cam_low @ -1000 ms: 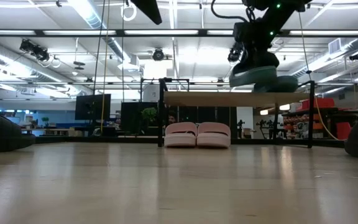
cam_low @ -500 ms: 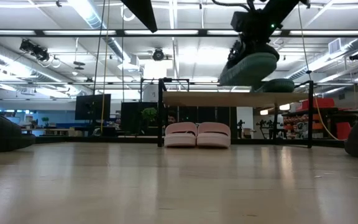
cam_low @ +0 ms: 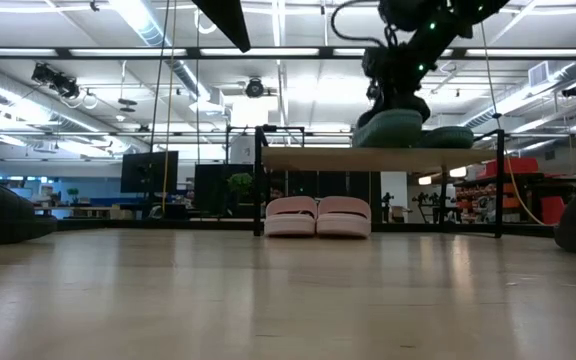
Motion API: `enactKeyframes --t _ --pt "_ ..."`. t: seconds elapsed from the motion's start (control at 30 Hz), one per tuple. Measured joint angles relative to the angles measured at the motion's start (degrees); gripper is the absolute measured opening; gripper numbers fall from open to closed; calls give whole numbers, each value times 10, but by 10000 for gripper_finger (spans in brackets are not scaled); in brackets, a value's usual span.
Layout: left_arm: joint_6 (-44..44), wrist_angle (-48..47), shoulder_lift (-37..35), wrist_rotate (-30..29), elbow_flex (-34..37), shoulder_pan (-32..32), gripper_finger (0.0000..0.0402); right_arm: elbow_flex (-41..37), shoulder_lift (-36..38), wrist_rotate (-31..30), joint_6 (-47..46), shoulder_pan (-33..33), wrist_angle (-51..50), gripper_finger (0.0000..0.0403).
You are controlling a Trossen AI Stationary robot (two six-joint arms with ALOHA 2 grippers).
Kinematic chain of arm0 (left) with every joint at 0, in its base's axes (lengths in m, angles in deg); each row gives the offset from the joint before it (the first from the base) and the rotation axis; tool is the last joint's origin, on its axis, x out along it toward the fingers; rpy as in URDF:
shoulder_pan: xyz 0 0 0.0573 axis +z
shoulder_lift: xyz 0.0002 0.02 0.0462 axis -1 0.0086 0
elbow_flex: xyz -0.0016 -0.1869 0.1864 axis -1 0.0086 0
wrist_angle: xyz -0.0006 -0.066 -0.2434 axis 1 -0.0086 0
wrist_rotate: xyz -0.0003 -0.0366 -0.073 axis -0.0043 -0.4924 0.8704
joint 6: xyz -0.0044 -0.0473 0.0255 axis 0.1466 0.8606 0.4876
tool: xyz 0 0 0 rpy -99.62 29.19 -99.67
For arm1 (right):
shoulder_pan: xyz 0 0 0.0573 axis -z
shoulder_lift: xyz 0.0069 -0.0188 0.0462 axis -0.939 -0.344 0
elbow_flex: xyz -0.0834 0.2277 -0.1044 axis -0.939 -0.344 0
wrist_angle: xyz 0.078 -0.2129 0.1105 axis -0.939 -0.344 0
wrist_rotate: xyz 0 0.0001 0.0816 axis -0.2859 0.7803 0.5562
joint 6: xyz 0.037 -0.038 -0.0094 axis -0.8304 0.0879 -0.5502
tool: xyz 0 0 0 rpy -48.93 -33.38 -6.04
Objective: Pick and place slides into the shelf
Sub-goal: Put the left dark green slide on the shelf
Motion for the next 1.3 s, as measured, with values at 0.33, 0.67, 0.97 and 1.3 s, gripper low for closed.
enactKeyframes --t 0.33,0.67,0.97,1.3 --pt "0 -3 0 0 0 0 9 0 -13 -1 -22 32 -21 12" --pt "4 -4 0 0 0 0 25 1 43 -41 -84 28 -134 10" --pt "4 -4 0 0 0 -1 15 1 47 -30 -89 29 -133 32" --pt "4 -4 0 0 0 -1 17 0 47 -30 -102 28 -112 113"
